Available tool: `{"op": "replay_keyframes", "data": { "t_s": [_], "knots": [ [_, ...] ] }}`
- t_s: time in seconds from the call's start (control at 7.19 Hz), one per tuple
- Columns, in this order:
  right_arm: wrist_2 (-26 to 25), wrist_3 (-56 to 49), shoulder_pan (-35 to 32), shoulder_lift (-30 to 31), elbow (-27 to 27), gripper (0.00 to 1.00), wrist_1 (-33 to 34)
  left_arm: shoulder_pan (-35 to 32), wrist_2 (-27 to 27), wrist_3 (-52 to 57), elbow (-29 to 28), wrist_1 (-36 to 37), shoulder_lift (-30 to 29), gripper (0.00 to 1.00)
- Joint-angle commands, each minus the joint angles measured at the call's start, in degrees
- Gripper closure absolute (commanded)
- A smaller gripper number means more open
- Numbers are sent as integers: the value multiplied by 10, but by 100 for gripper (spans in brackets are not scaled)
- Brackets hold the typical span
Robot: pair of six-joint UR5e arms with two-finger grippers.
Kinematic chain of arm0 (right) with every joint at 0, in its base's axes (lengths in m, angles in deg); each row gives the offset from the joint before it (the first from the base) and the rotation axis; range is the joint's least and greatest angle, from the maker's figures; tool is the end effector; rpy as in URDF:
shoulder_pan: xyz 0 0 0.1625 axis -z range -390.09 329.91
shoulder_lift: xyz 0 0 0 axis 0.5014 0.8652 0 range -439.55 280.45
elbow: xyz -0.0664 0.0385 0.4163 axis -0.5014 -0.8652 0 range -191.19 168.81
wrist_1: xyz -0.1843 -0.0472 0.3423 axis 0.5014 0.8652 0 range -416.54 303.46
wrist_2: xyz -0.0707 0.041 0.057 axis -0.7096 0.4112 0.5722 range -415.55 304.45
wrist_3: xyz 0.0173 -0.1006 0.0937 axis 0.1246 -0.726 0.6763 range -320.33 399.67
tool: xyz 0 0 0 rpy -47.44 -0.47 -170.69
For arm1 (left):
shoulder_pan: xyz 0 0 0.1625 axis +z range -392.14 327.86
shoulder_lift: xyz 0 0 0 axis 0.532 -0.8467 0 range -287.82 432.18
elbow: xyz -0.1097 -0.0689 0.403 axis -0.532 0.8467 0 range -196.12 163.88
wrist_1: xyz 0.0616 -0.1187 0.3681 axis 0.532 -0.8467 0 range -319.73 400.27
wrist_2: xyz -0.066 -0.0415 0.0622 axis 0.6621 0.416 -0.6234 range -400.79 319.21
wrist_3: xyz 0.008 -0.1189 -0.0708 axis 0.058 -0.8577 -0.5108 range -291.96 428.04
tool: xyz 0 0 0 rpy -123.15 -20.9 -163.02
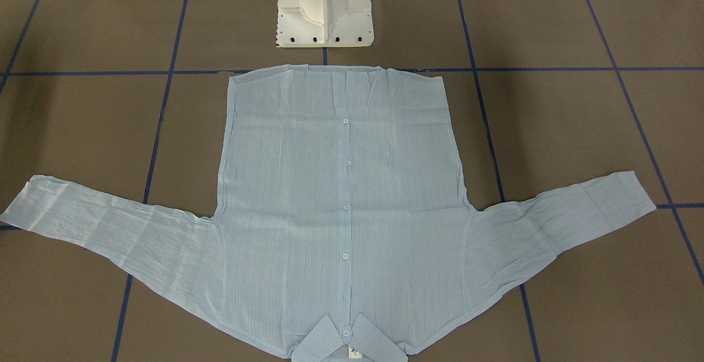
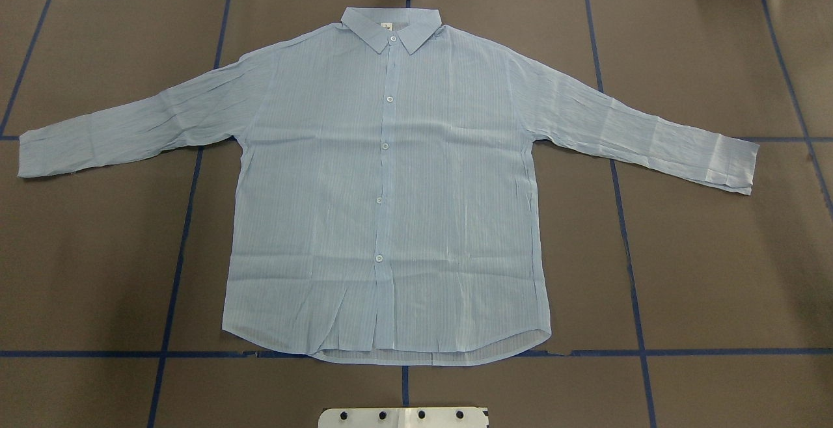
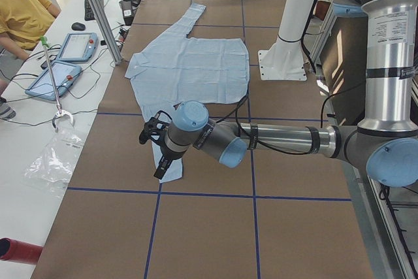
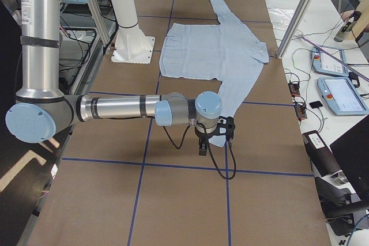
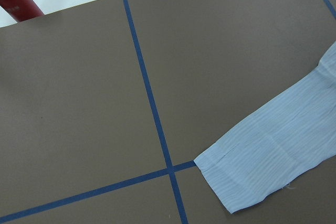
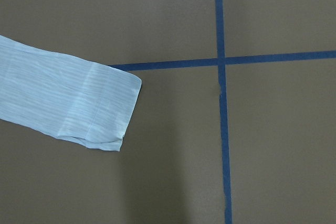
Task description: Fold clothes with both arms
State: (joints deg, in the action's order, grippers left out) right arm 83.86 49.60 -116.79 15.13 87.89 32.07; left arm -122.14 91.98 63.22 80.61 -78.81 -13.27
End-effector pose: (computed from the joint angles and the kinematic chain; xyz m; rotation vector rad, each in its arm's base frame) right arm 0.0025 -0.4417 0.6358 -0.0052 -0.8669 0.0648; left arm -0.0391 -0.4725 0.6057 0.4879 0.7479 0.1252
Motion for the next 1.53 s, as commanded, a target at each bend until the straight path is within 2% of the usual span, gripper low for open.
{"op": "replay_keyframes", "data": {
  "t_s": [0.0, 0.7, 0.83, 0.97, 1.11, 1.25, 1.39],
  "knots": [
    [2, 0, -1, 0, -1, 0, 0, 5, 0, 0, 5, 0, 3, 0],
    [-13, 0, 1, 1, 1, 0, -3, 6, 6, -6, -15, -7, -1, 0],
    [-13, 0, 4, 1, 0, 0, -23, 8, 3, -5, -20, -7, -6, 0],
    [-13, 1, 26, 1, -19, 0, -70, 8, 3, -5, -22, -7, -11, 0],
    [-19, 1, 38, -23, -61, 0, -108, 9, 4, 2, -20, -6, -11, 0],
    [-18, 7, 49, -55, -110, 0, -126, 11, 1, 2, -22, -6, -6, 0],
    [-21, 15, 69, -83, -132, 0, -130, 11, 0, -4, -22, -1, -15, 0]
  ]
}}
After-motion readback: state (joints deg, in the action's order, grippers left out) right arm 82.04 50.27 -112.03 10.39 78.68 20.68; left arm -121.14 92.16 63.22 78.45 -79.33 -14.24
